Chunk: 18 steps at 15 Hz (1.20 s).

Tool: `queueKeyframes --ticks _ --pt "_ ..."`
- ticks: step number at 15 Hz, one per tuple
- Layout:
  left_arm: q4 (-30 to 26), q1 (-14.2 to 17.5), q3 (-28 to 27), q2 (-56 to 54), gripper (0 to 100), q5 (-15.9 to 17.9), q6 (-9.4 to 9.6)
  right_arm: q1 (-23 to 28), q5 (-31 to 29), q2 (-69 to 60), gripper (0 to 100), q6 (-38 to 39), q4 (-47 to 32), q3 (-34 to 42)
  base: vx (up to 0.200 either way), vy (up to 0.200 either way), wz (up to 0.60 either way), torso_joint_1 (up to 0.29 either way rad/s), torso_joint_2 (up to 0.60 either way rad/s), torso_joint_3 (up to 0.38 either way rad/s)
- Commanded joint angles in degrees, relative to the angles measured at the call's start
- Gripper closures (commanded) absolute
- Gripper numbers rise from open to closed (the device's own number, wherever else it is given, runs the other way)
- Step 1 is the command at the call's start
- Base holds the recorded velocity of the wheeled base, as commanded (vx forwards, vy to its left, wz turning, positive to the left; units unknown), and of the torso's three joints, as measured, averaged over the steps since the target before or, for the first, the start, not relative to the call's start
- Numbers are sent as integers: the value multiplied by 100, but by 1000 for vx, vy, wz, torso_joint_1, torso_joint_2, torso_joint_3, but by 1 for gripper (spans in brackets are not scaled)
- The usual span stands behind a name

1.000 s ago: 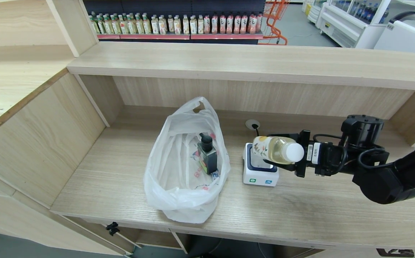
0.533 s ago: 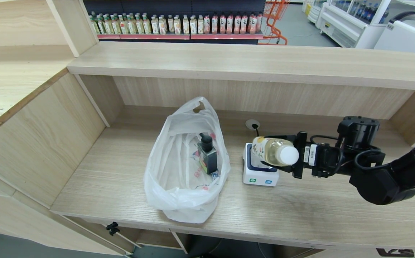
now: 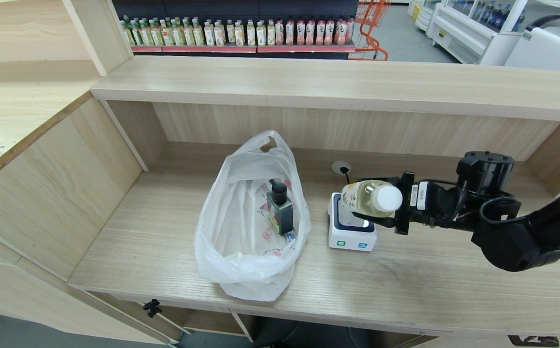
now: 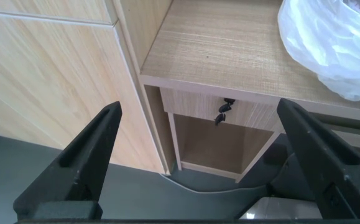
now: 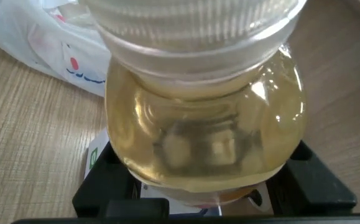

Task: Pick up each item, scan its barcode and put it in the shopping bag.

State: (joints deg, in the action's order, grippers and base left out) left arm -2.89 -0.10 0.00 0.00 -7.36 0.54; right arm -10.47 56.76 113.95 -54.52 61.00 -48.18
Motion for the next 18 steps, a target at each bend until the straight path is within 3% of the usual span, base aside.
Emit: queueKeyframes --ticks 1,3,5,9,18 --pt "-1 1 0 0 0 -2 -1 45 -218 -751 100 1259 70 -306 0 0 0 0 0 0" --pt "-1 1 0 0 0 -2 -1 -8 -930 -1322 100 3140 61 -359 0 0 0 0 0 0" --pt "8 1 0 0 0 -2 -1 -377 -1738 -1604 100 4590 26 -368 0 0 0 0 0 0" --pt "-1 1 0 0 0 -2 -1 -922 -2283 -1735 100 5979 -422 -280 0 0 0 0 0 0" --pt "-1 1 0 0 0 -2 -1 -2108 -2310 -1867 100 6216 -704 406 0 0 0 0 0 0"
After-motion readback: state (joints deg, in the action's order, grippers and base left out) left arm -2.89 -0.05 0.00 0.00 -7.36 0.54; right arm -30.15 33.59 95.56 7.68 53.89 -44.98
